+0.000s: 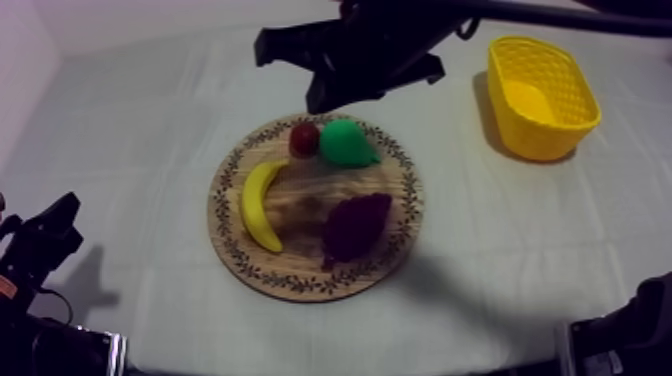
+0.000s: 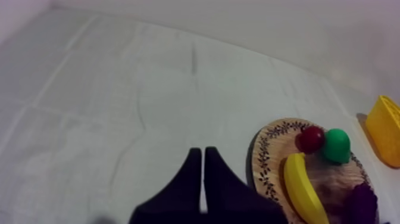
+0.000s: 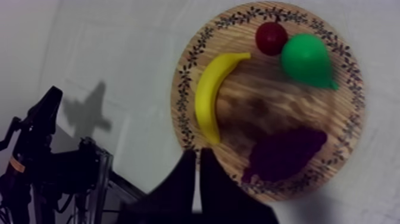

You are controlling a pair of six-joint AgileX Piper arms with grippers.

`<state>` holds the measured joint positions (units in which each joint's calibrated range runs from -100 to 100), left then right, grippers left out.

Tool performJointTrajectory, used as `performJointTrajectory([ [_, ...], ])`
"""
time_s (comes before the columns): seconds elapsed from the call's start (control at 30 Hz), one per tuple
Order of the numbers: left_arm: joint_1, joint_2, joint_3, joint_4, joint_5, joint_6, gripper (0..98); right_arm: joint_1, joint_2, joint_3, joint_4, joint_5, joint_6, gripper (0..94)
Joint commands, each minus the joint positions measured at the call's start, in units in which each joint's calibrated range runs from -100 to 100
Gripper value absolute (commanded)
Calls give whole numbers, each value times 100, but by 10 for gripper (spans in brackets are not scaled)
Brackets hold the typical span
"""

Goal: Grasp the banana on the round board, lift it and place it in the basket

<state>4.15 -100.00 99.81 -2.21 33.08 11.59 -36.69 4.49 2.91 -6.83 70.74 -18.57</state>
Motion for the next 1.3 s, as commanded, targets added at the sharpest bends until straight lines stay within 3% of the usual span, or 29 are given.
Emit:
performJointTrajectory([
  [0.0,1,0,-3,-1,-1,-1,1,-70,140,-103,26,3,-59,16],
  [0.2,1,0,-3,-1,-1,1,1,-126,594,-343,47,-6,-163,28],
  [0.5,1,0,-3,-1,-1,-1,1,41,1380,-623,-135,-229,-56,63],
  [0.57,1,0,-3,-1,-1,-1,1,60,1472,-638,-170,-294,-57,160],
  [0.73,1,0,-3,-1,-1,1,1,64,1667,-565,-319,-481,-37,580],
  [0.83,1,0,-3,-1,-1,-1,1,61,1811,-573,-481,-534,90,728],
  [1.0,1,0,-3,-1,-1,0,1,29,2178,-890,-589,-424,157,818],
  [1.27,1,0,-3,-1,-1,1,1,8,2955,-1616,-705,-64,293,839],
])
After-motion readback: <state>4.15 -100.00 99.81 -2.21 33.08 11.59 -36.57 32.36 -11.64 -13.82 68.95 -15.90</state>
